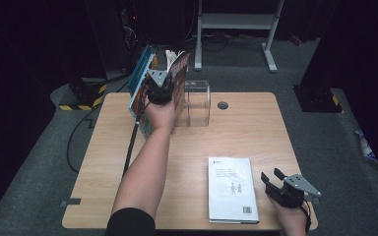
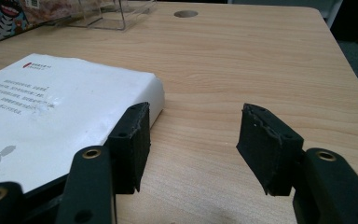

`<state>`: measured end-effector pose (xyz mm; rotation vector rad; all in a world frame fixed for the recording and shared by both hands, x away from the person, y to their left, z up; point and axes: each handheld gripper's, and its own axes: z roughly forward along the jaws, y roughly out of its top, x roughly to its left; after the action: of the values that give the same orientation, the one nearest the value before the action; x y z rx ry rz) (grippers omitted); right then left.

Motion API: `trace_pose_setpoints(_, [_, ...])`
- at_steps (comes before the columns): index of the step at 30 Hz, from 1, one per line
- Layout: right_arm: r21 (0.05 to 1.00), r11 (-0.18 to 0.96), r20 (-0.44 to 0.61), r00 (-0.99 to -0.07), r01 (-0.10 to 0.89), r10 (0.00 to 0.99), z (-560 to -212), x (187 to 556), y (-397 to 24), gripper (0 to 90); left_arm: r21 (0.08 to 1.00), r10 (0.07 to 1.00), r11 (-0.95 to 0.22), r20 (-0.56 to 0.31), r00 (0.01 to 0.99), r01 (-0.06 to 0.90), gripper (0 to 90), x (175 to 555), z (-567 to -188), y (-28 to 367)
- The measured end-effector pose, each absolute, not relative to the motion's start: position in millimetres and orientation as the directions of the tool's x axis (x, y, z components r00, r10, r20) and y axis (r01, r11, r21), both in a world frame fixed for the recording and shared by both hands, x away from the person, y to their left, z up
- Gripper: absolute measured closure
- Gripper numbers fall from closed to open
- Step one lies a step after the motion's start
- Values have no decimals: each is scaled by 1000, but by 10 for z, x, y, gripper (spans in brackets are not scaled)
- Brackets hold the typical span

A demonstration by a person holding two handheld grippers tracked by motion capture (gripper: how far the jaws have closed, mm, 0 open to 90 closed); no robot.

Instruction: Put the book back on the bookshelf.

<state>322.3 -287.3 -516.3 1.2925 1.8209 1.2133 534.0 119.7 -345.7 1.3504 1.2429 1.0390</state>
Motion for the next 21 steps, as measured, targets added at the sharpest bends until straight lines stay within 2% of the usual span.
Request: trace_pose_setpoints(21, [913, 111, 42, -359, 393, 932, -5164, 3218, -2844, 435, 987, 991, 21, -41, 126, 156, 828, 5307, -3570, 1238])
